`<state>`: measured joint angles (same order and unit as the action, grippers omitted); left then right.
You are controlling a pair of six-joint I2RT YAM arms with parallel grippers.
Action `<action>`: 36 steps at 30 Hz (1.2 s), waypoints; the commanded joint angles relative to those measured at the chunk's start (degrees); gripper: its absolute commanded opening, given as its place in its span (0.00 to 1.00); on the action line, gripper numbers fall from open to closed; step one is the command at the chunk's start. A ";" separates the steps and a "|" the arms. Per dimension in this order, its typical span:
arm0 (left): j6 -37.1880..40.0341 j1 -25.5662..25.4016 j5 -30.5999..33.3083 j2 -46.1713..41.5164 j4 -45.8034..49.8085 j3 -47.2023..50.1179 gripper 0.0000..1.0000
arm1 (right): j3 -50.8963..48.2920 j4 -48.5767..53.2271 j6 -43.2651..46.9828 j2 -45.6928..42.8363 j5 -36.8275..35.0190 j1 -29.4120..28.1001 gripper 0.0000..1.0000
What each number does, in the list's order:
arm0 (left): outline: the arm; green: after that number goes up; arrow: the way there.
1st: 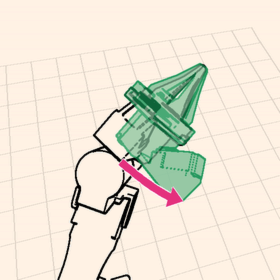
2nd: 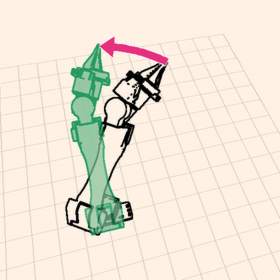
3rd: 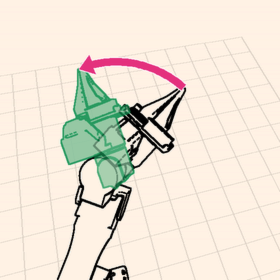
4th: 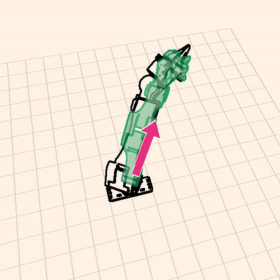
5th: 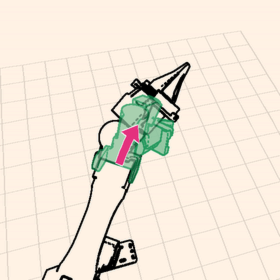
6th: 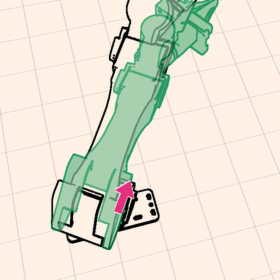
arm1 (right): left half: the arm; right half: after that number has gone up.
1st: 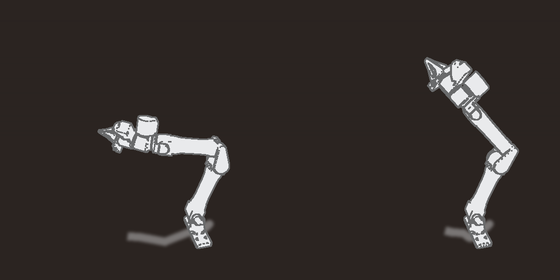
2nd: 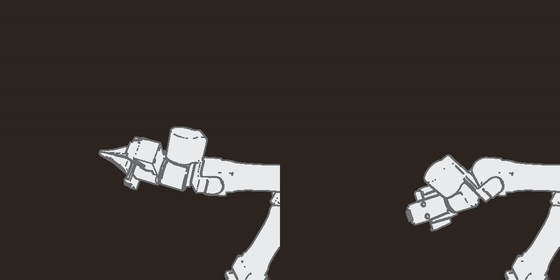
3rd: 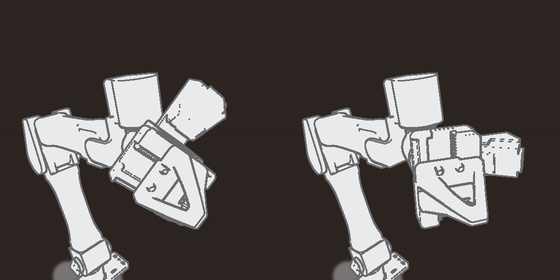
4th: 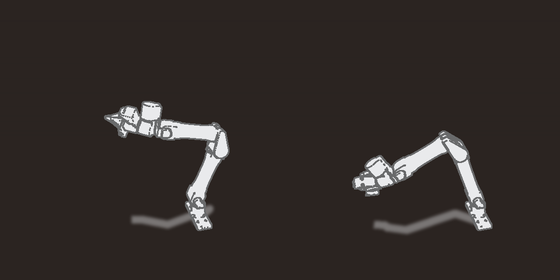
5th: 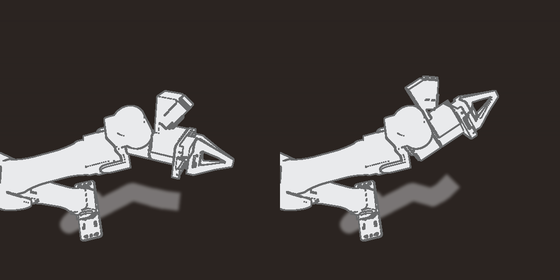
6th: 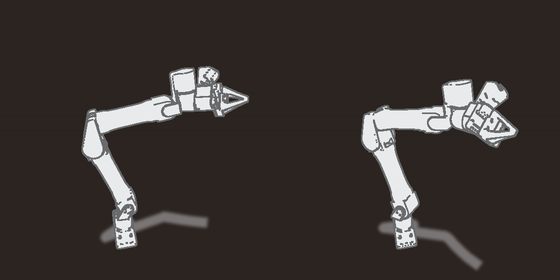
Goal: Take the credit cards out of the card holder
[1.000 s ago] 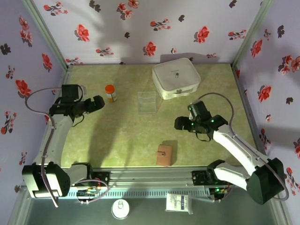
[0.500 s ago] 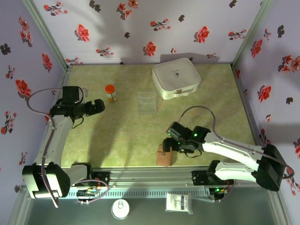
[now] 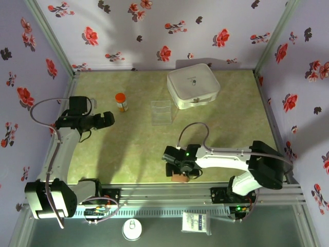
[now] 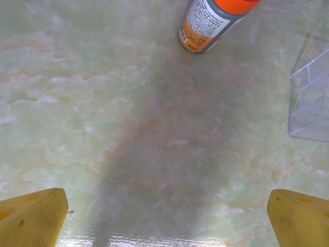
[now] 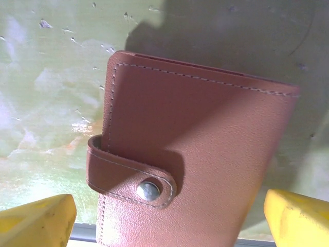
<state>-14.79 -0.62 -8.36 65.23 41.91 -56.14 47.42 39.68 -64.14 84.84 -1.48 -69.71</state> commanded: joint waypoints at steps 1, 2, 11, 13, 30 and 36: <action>1.08 0.45 0.44 -0.95 1.00 0.24 1.00 | 1.86 1.78 -2.31 2.16 -2.56 -0.60 0.94; 1.02 0.52 0.32 -0.83 1.00 0.18 1.00 | 2.10 1.85 -2.30 2.81 -2.65 -0.60 0.93; 1.22 0.83 0.32 -0.56 1.07 0.15 1.00 | 6.22 4.60 -1.25 7.44 -5.05 -0.32 0.81; 1.16 1.01 0.36 -0.60 1.00 0.15 1.00 | 7.43 5.44 -0.13 8.30 -5.37 0.13 0.77; 1.31 1.74 0.63 -0.14 1.16 0.15 1.00 | 11.65 5.19 11.76 10.21 -6.98 13.79 0.74; 1.18 1.96 0.67 -0.02 1.15 0.15 1.00 | 9.77 3.59 12.27 10.45 -4.07 14.87 0.76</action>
<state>-14.59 0.82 -7.97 65.23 42.11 -56.14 58.02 43.35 -53.32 95.02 -6.61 -54.74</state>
